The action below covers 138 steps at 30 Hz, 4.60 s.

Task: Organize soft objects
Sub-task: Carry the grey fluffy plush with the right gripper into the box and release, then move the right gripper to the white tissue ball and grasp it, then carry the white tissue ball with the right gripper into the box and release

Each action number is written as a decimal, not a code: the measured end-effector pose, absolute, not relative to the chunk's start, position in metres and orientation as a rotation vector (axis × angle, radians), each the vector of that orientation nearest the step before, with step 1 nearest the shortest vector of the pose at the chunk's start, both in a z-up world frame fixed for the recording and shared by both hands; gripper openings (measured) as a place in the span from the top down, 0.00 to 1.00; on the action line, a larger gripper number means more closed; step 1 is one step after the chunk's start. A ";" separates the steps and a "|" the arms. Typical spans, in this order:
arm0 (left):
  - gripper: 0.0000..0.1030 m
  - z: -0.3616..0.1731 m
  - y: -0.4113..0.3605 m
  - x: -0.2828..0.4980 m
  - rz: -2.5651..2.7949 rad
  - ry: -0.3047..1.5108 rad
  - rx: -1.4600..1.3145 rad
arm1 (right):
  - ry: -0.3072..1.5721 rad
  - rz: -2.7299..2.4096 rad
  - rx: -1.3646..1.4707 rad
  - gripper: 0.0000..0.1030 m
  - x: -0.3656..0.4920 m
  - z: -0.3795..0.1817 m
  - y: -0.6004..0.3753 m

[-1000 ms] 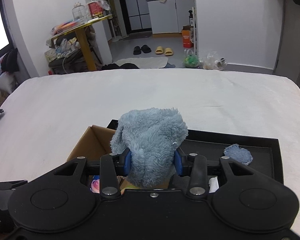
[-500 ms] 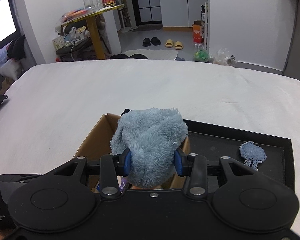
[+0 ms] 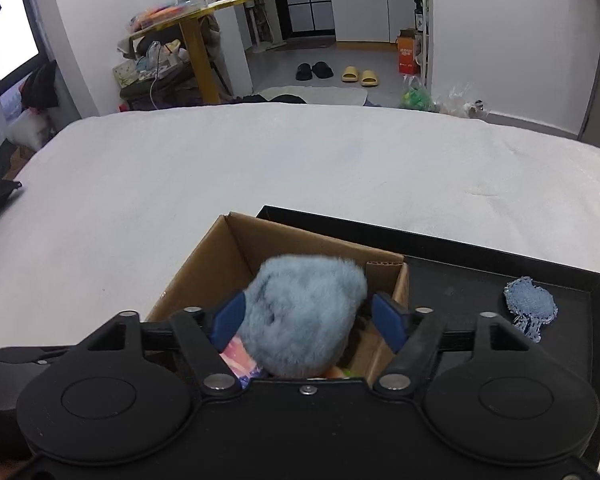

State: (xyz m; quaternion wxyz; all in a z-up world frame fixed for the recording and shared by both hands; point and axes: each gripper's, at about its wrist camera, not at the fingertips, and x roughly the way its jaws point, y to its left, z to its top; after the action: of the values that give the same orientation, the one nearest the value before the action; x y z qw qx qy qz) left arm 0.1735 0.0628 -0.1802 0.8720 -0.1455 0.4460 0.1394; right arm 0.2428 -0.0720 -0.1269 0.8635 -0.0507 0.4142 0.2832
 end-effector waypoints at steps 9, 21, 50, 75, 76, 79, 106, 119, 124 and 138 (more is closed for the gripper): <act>0.83 -0.177 0.055 0.181 0.313 0.952 -0.261 | 0.857 0.554 -0.037 0.26 0.248 -0.120 -0.095; 0.45 -0.169 0.044 0.187 0.352 0.950 -0.198 | 0.848 0.495 0.020 0.19 0.254 -0.129 -0.122; 0.37 -0.168 0.009 0.210 0.420 0.988 -0.022 | 1.025 0.377 -0.035 0.19 0.295 -0.194 -0.180; 0.37 -0.163 -0.008 0.212 0.436 0.991 0.020 | 0.981 0.399 -0.016 0.57 0.282 -0.172 -0.194; 0.37 -0.161 -0.007 0.213 0.435 0.990 0.020 | 0.971 0.400 -0.013 0.57 0.282 -0.167 -0.194; 0.37 -0.157 -0.006 0.211 0.427 0.983 0.019 | 0.955 0.421 0.004 0.57 0.277 -0.155 -0.194; 0.58 -0.152 0.040 0.190 0.356 0.980 -0.108 | 0.828 0.555 0.075 0.57 0.255 -0.121 -0.155; 0.91 -0.161 0.050 0.182 0.272 0.948 -0.229 | 0.819 0.644 0.016 0.57 0.236 -0.117 -0.113; 0.91 -0.162 0.056 0.179 0.258 0.932 -0.271 | 0.847 0.692 -0.012 0.57 0.231 -0.122 -0.098; 0.91 -0.164 0.062 0.175 0.250 0.912 -0.310 | 0.894 0.803 0.064 0.30 0.229 -0.128 -0.081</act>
State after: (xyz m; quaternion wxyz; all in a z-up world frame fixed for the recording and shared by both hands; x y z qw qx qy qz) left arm 0.1751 0.0624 -0.1643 0.8788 -0.1488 0.4373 0.1199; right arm 0.2289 -0.0812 -0.1277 0.8244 0.0300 0.4206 0.3775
